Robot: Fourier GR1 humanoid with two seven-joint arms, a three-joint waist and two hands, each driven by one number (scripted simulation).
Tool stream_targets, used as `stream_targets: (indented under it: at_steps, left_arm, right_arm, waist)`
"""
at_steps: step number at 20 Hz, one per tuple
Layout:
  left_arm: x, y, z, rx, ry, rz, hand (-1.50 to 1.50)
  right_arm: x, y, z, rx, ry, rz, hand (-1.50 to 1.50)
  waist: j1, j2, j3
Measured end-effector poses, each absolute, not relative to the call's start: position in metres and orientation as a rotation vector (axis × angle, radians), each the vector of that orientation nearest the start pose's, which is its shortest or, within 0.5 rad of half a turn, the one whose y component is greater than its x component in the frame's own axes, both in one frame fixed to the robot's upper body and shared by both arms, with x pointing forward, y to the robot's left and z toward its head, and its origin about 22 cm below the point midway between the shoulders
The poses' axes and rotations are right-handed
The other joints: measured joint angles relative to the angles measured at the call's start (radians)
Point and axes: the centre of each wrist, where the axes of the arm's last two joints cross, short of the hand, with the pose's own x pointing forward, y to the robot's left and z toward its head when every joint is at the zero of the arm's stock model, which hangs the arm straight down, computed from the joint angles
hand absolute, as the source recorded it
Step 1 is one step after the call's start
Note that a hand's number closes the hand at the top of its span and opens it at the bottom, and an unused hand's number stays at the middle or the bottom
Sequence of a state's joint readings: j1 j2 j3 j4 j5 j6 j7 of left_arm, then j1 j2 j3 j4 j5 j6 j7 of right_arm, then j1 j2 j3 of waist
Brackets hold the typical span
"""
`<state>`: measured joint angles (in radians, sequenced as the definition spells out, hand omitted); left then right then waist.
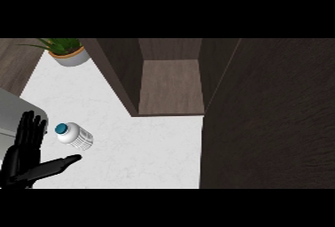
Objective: Pick up the bottled water, place it into the cabinet and close the cabinet
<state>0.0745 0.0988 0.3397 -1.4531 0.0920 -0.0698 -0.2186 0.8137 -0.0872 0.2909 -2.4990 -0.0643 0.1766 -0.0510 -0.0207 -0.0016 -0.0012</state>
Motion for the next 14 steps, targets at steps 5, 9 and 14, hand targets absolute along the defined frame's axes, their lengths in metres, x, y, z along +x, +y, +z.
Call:
stream_targets:
  at_steps: [5, 9, 14]
  left_arm:
    - [0.214, 0.346, -0.064, 0.285, -1.615, 0.263, -1.5]
    - [0.212, 0.354, -0.089, 0.307, -1.608, 0.275, -1.5]
    - [0.203, 0.36, -0.121, 0.234, -1.596, 0.295, -1.5]
  right_arm:
    - [0.051, -0.228, 0.112, 0.165, -1.797, 0.071, -1.5]
    - [0.047, -0.228, 0.111, 0.173, -1.794, 0.073, -1.5]
    - [0.04, -0.227, 0.109, 0.191, -1.794, 0.078, -1.5]
  waist:
    - [-0.003, 0.0, 0.0]
    - [-0.003, 0.001, 0.0]
    - [-0.009, 0.001, -0.001]
